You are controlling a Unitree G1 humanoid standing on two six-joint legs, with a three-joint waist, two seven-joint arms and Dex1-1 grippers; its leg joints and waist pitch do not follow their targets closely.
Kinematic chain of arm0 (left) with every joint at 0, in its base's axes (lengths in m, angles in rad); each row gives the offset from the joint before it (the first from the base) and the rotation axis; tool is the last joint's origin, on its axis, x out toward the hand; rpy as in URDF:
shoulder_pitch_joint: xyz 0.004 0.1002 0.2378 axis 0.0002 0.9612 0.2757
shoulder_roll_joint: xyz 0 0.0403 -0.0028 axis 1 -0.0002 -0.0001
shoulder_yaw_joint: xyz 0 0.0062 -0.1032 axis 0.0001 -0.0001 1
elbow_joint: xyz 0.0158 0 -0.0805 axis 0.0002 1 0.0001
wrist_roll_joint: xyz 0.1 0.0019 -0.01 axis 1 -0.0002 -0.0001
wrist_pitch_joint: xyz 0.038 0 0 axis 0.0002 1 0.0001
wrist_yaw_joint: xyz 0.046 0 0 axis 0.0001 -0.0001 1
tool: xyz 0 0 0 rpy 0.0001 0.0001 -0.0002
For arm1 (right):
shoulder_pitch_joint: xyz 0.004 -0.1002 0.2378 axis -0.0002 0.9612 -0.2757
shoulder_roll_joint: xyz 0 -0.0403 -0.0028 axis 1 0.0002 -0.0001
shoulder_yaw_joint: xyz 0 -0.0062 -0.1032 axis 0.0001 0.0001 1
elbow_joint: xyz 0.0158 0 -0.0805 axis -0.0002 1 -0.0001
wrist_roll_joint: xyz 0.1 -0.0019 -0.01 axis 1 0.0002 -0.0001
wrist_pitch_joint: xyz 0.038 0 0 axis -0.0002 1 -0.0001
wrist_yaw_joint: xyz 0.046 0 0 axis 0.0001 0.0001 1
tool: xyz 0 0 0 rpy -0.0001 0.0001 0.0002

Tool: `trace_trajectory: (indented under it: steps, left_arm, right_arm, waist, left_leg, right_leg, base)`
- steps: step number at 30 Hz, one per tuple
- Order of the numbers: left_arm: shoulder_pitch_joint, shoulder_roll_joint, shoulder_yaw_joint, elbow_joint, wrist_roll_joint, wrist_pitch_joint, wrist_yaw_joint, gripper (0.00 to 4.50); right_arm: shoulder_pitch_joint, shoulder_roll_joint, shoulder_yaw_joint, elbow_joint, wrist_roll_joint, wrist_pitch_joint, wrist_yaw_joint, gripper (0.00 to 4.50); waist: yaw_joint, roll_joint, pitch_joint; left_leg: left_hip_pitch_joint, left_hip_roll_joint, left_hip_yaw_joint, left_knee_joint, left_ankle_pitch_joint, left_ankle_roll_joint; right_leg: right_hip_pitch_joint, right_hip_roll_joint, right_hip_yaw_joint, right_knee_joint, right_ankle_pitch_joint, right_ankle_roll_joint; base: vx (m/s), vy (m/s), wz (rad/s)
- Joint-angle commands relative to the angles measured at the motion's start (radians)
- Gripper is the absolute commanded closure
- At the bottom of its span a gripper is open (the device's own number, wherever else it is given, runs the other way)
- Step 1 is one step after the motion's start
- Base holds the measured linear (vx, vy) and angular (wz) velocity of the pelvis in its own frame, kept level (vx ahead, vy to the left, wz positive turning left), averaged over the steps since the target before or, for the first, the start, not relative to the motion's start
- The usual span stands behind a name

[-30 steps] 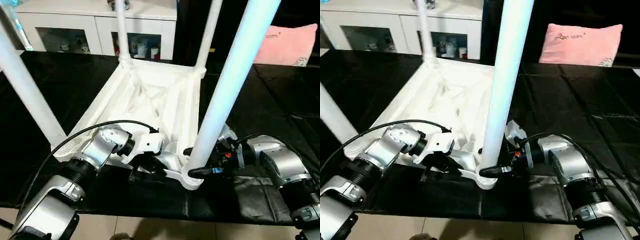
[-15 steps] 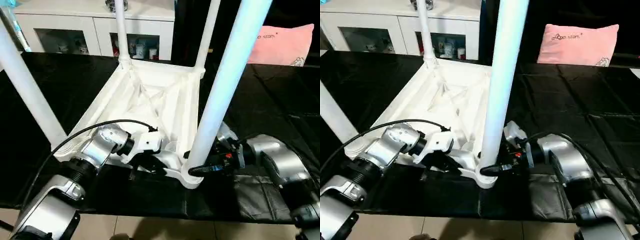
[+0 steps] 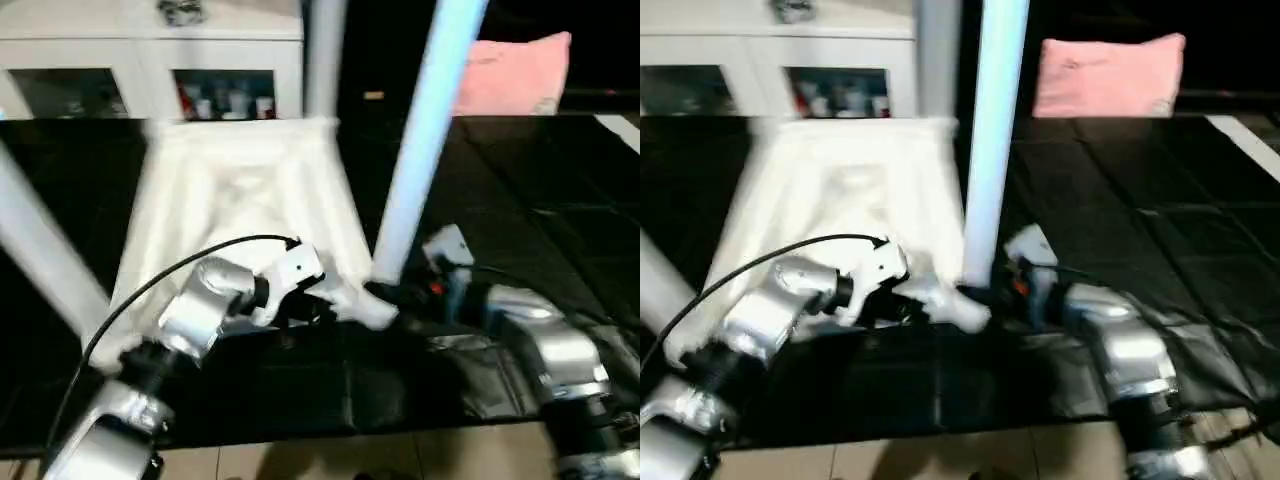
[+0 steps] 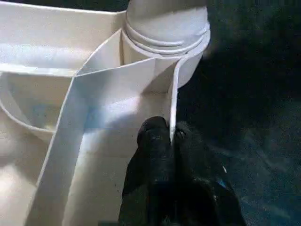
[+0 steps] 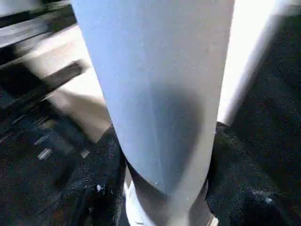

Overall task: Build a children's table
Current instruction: Rotate leg to tighten

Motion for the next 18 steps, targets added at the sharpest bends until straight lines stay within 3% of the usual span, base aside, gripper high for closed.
trace_trajectory:
  steps: [1,5,8,9,12,16,18]
  left_arm:
    - [-0.003,-0.039,0.038,-0.042,-0.005,0.045,0.094,4.5]
    - [-0.01,-0.085,0.044,-0.055,0.005,0.087,0.169,4.5]
    - [-0.015,-0.108,0.036,-0.066,0.01,0.099,0.196,4.5]
    - [-0.016,-0.105,0.032,-0.062,0.011,0.09,0.195,4.5]
    - [-0.012,-0.085,0.025,-0.055,0.005,0.07,0.182,4.5]
    - [-0.003,-0.04,0.014,-0.041,-0.013,0.001,0.118,4.5]
    - [-0.004,-0.018,0.011,-0.027,-0.013,-0.032,0.093,4.5]
  right_arm:
    - [0.009,0.039,0.03,0.011,-0.03,0.07,-0.097,2.48]
    - [0.0,0.076,0.028,0.013,-0.063,0.085,-0.191,2.49]
    - [-0.002,0.099,0.034,0.0,-0.081,0.087,-0.233,2.49]
    - [0.001,0.106,0.027,-0.012,-0.067,0.093,-0.231,1.97]
    - [0.01,0.104,0.014,-0.038,-0.035,0.1,-0.224,1.75]
    - [0.024,0.055,0.036,-0.07,-0.018,0.082,-0.151,1.43]
    - [0.029,0.019,0.051,-0.068,-0.024,0.04,-0.096,1.32]
  waist:
    - [0.008,-0.013,-0.062]
    - [0.005,-0.01,-0.058]
    - [0.003,-0.009,-0.06]
    - [0.003,-0.007,-0.06]
    - [0.005,-0.006,-0.061]
    - [0.006,-0.008,-0.062]
    - [0.008,-0.005,-0.061]
  left_leg:
    - [-0.002,0.013,-0.005,-0.057,-0.196,0.051]
    - [0.0,0.011,-0.007,-0.059,-0.232,0.043]
    - [-0.002,0.012,-0.008,-0.061,-0.232,0.048]
    - [-0.003,0.011,-0.008,-0.061,-0.23,0.05]
    - [-0.003,0.011,-0.007,-0.06,-0.223,0.056]
    - [-0.006,0.012,-0.008,-0.062,-0.214,0.06]
    - [-0.007,0.012,-0.007,-0.06,-0.221,0.062]
  right_leg:
    - [0.05,-0.061,0.045,-0.101,-0.456,-0.104]
    - [0.046,-0.062,0.045,-0.109,-0.495,-0.08]
    - [0.047,-0.062,0.047,-0.106,-0.466,-0.079]
    - [0.048,-0.062,0.048,-0.107,-0.454,-0.081]
    - [0.05,-0.063,0.049,-0.106,-0.442,-0.083]
    - [0.053,-0.063,0.049,-0.102,-0.418,-0.086]
    - [0.053,-0.065,0.049,-0.104,-0.434,-0.082]
  base:
    - [0.0,0.0,0.0]
    - [0.0,0.0,0.0]
    - [0.0,0.0,0.0]
    - [0.0,0.0,0.0]
    - [0.0,0.0,0.0]
    - [0.0,0.0,0.0]
    - [0.0,0.0,0.0]
